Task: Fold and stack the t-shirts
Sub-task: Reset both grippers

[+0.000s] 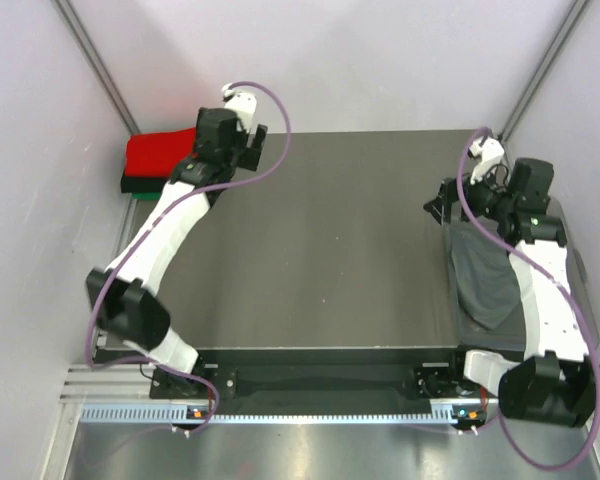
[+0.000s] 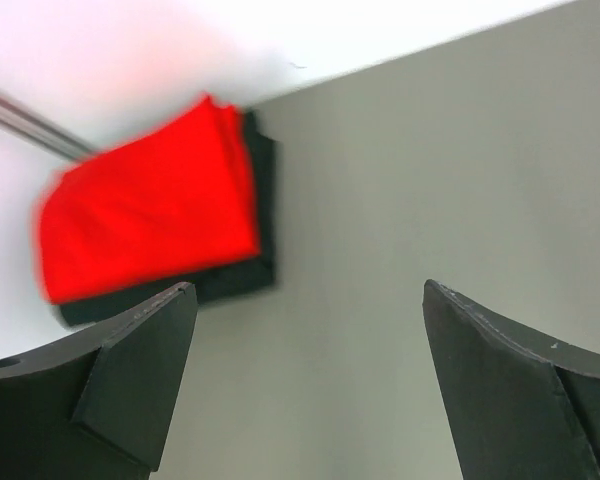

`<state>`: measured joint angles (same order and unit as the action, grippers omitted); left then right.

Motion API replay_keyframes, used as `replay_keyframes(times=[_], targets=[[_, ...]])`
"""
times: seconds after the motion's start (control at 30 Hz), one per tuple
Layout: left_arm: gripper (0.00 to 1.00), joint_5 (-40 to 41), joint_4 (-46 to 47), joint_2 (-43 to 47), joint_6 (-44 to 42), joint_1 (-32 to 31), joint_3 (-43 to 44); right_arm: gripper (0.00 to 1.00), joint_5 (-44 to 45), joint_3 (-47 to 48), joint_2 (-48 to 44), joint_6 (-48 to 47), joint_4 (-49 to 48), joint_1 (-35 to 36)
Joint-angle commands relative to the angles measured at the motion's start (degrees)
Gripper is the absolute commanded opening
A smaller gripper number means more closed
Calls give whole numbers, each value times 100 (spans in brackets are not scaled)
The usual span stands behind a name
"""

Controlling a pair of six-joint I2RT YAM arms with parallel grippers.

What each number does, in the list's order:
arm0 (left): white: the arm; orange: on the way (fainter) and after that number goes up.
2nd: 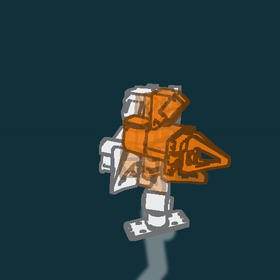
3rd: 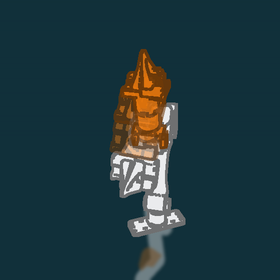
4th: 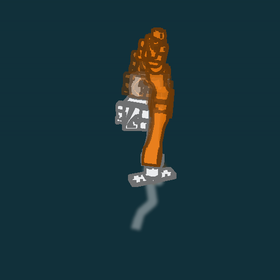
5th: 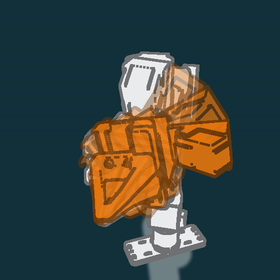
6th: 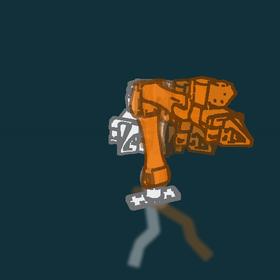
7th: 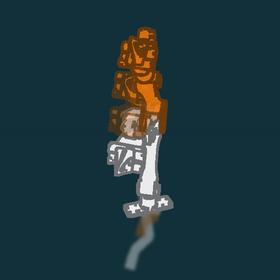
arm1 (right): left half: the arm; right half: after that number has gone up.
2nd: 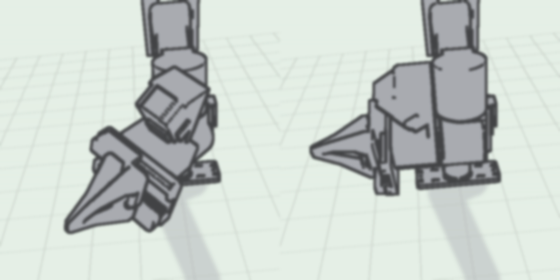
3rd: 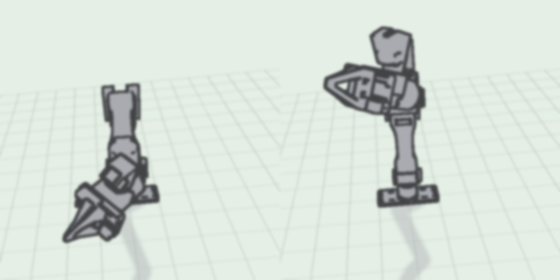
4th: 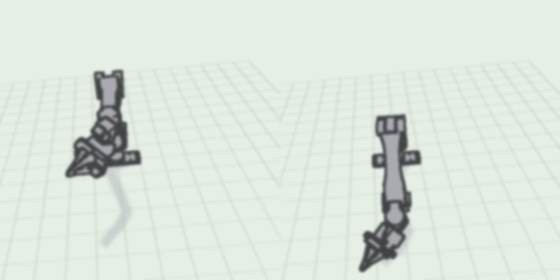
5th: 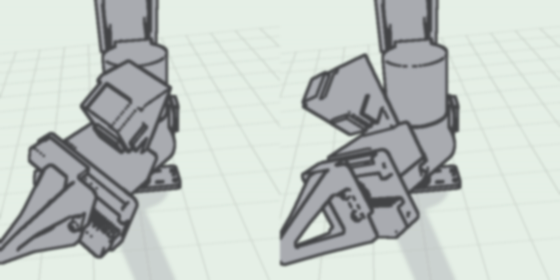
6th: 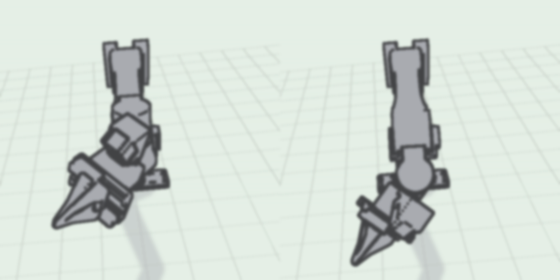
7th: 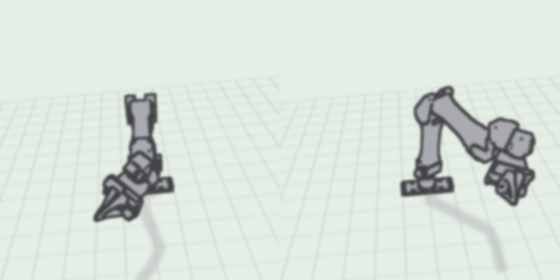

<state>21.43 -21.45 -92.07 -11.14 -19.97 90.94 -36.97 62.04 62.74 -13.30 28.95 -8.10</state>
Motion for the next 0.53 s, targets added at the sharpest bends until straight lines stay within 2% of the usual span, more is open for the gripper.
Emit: replay_keyframes(times=[0.0, 0.07, 0.1, 0.13, 0.2, 0.23, 0.37, 0.5], targets=[[99, -1412, -870, 994, 841, 124, -610, 100, 777, 607, 527, 20, 708, 403], [99, -1624, -599, 1497, 955, 142, -1269, 100, 1060, 695, 625, 12, 691, 598], [99, -1755, -353, 1995, 929, 133, -1524, 100, 1113, 626, 591, 238, 543, 747], [99, -1774, 75, 2209, 938, 142, -2005, 100, 1435, 538, 555, 475, 315, 774], [99, -1879, 395, 2648, 990, 125, -2377, 100, 1841, 423, 625, 976, -134, 1177], [99, -2088, 431, 2711, 1060, 125, -2544, 99, 2156, 405, 669, 1074, -231, 1249], [99, -2678, 264, 2826, 1447, 299, -2660, 100, 2423, 318, 976, 962, -399, 1302], [99, -2785, 396, 2923, 1010, 362, -2940, 100, 2475, 221, 995, 846, -513, 1390]])
